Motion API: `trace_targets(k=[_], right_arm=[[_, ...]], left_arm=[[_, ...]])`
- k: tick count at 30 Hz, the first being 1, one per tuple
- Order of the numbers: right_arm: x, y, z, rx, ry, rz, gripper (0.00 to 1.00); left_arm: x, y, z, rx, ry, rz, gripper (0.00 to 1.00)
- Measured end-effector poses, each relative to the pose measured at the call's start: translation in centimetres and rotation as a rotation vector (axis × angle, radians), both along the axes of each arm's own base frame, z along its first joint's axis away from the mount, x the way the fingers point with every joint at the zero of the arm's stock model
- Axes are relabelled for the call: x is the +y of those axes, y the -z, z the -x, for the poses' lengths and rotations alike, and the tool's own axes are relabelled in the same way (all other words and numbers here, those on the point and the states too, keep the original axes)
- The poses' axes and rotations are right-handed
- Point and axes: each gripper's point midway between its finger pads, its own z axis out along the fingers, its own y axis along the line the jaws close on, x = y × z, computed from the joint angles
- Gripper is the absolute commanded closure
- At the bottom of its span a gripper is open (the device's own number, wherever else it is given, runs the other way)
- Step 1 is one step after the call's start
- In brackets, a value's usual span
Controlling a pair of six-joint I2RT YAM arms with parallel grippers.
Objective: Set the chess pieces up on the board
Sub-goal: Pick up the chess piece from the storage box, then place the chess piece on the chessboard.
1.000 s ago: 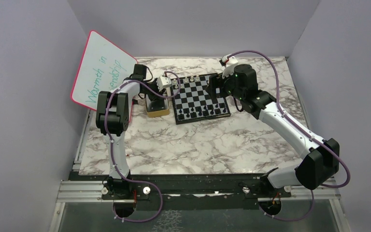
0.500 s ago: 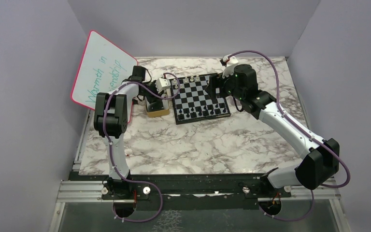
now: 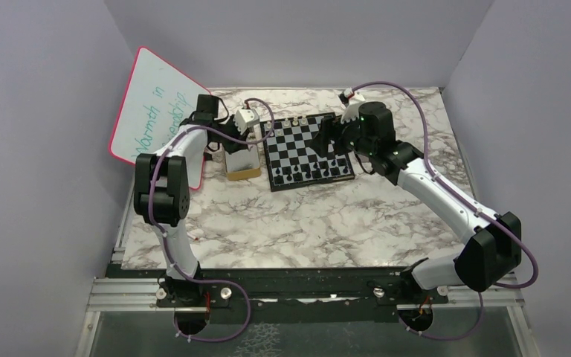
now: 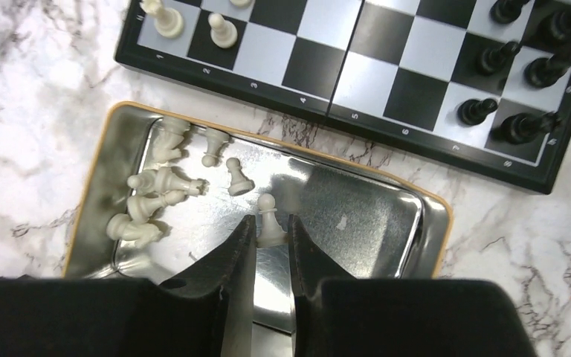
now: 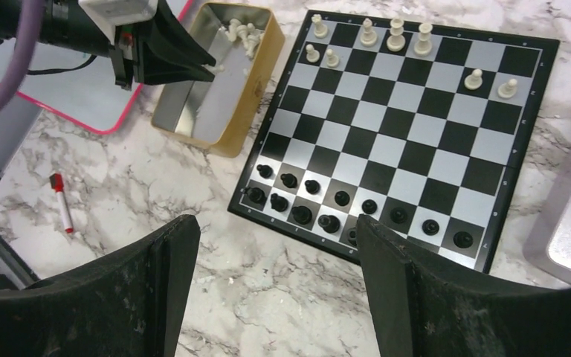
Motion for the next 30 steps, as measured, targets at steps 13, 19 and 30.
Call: trace_targets(k=[13,19,30], right_arm=[[2.2,-1.0,1.2,0.061,-0.075,-0.131,0.24],[4.7,-2.0,1.2,0.095,-0.142,-0.265,0.38],[9.2,-2.1,1.6,0.260,-0.311,-0.472,0.58]], left_arm=[[-2.5,-11.3,3.8,-0.141,-0.090,0.284,0.89],[-4.3,-14.7,6.4,-0.158,-0.087,0.494,0.89],[-8.3,-17.6,11.0,-0.171,0.106,0.605,0.89]])
